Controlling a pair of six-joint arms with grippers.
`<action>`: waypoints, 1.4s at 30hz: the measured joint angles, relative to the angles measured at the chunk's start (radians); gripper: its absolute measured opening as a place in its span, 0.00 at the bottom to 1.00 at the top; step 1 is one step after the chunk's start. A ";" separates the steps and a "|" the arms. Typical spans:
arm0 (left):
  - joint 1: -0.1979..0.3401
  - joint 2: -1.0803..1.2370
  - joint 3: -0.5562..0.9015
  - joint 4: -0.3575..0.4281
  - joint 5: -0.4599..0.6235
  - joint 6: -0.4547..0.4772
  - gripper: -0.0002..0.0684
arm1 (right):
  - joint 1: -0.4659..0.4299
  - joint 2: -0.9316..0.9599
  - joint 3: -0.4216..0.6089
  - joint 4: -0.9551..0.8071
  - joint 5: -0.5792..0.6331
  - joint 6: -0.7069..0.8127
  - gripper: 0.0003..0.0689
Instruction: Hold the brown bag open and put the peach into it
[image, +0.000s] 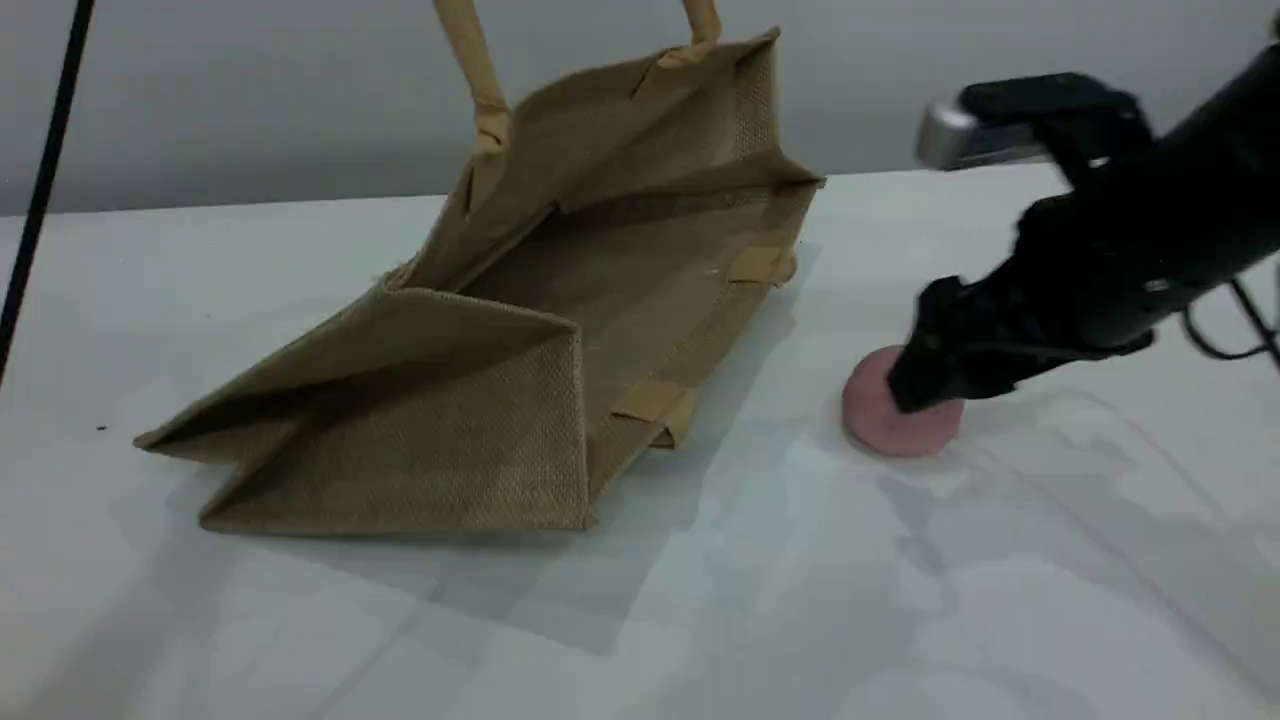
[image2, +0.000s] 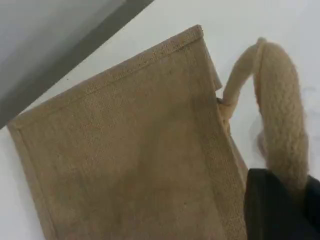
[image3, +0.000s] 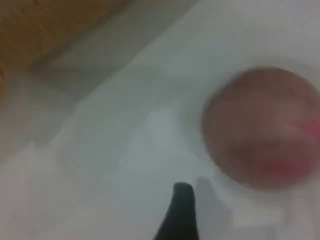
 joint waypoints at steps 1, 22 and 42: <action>0.000 0.000 0.000 0.000 0.000 0.000 0.13 | 0.009 0.012 -0.013 0.000 -0.001 0.000 0.85; 0.000 0.000 0.000 -0.003 0.000 0.000 0.13 | 0.015 0.166 -0.154 -0.010 -0.040 -0.011 0.85; 0.000 0.000 0.000 -0.004 0.000 0.002 0.13 | 0.014 0.152 -0.153 -0.016 -0.039 -0.005 0.05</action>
